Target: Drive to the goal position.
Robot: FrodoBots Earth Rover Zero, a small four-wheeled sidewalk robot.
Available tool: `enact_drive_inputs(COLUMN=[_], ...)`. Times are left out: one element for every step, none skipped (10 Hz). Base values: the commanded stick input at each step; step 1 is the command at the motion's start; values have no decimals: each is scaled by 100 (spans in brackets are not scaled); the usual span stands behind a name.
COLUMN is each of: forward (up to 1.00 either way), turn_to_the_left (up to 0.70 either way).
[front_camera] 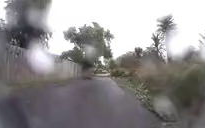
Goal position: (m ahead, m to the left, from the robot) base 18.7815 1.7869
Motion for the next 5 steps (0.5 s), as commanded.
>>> enact_drive_inputs(forward=[85, 85, 85, 85, 85], turn_to_the_left=[0, 0, 0, 0, 0])
